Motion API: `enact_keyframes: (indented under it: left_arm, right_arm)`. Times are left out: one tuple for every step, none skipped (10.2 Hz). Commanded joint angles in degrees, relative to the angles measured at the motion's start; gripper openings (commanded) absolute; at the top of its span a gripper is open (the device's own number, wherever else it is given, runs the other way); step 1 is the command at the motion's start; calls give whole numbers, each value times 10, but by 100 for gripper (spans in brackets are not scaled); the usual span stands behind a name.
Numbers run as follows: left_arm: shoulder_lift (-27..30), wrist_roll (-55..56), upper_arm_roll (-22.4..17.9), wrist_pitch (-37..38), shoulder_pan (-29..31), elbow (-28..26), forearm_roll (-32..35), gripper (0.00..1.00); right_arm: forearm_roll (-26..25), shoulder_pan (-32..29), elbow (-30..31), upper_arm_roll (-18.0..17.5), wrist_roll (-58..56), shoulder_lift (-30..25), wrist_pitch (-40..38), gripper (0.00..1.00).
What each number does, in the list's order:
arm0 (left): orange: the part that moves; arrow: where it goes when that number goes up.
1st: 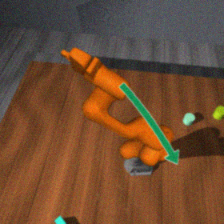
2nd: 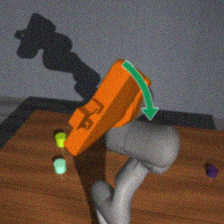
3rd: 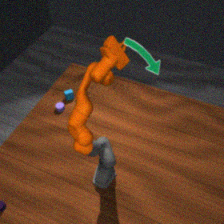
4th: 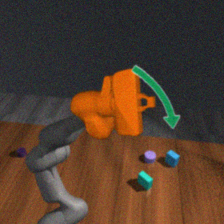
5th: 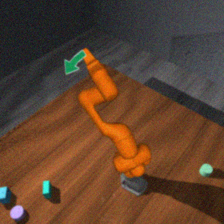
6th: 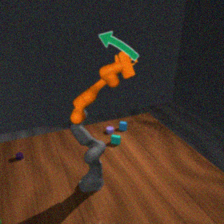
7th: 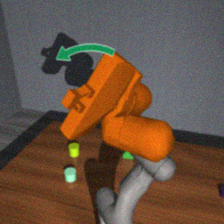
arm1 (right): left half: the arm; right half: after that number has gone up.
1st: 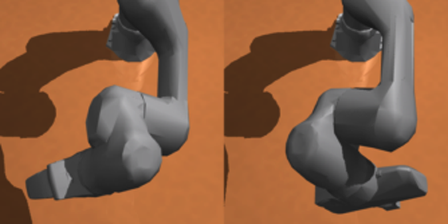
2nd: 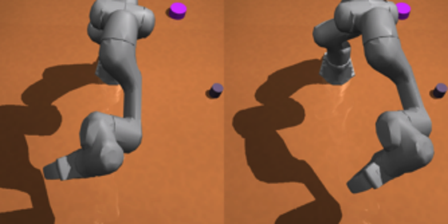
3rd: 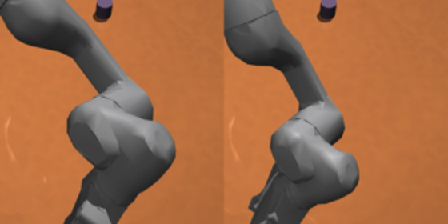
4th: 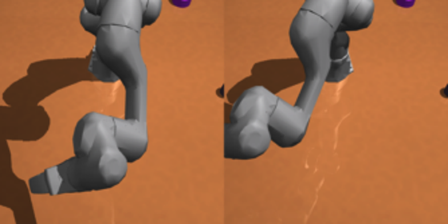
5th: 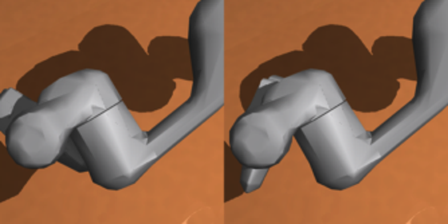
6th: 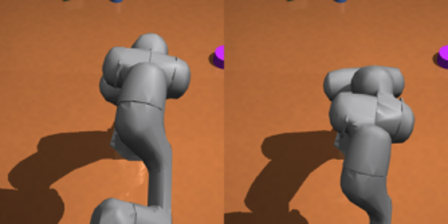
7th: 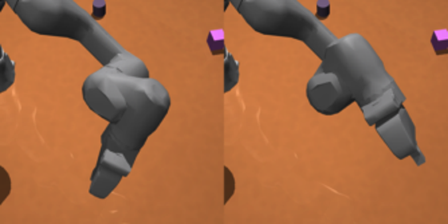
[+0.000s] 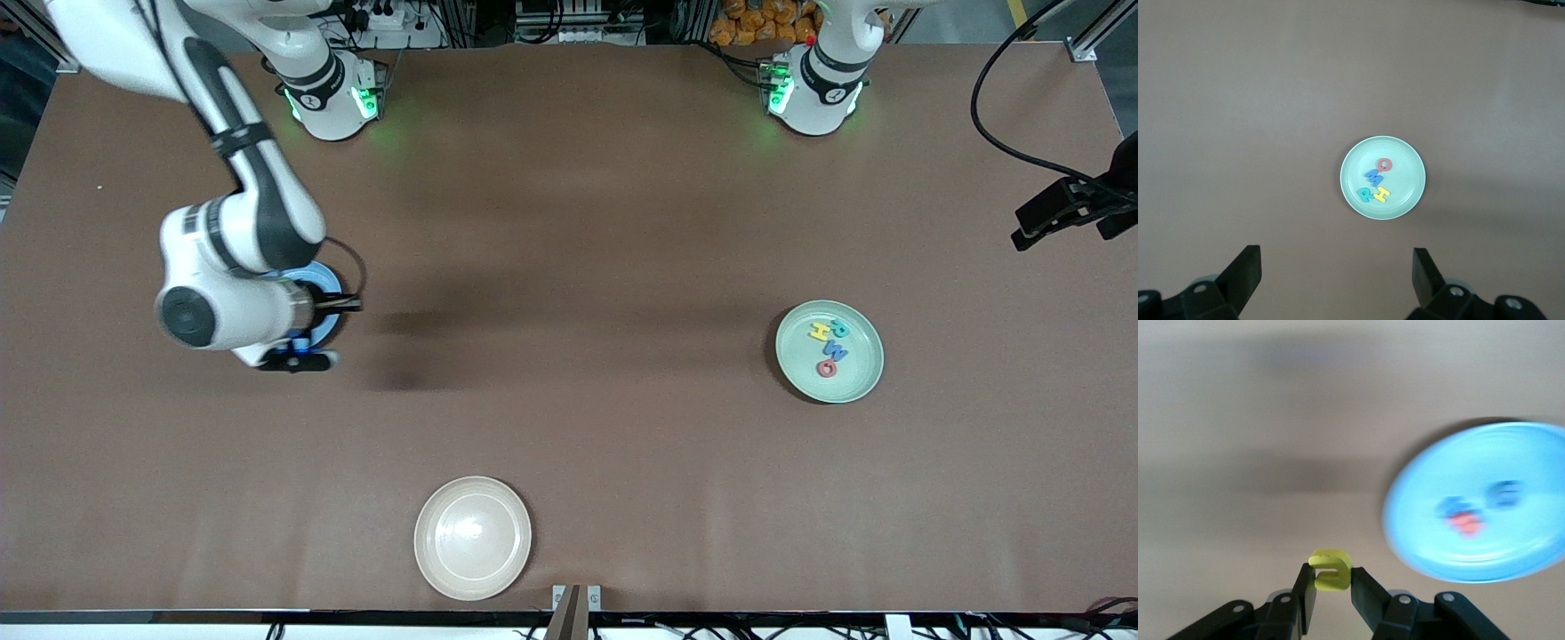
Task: Sort upper and lower case letters into plates
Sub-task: 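Drop the u on the blue plate with the right gripper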
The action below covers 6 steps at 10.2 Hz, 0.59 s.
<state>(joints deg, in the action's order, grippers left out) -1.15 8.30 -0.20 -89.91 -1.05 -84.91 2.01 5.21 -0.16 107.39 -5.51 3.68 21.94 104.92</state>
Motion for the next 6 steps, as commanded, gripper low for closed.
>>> enact_keyframes:
  left_arm:
    - [9, -6, 4, 18, 22, 0, -27, 100]
    - [9, -7, 9, 18, 35, 0, -34, 100]
    - [9, -10, 17, 19, 45, 0, -35, 100]
    - [9, -10, 19, 19, 46, 1, -34, 100]
    - [9, -11, 19, 19, 46, 1, -32, 100]
    - [9, -11, 19, 19, 46, 1, -33, 100]
  right_arm:
    - [-19, 2, 23, 56, -46, -2, 5, 0]
    - [-46, 3, 35, 61, -49, 6, 24, 0]
    - [-64, 3, 48, 61, -47, 12, 44, 0]
    - [-64, 2, 55, 62, -46, 15, 49, 0]
    - [-64, 0, 54, 62, -46, 23, 50, 8]
    - [-64, -2, 48, 65, -47, 27, 46, 47]
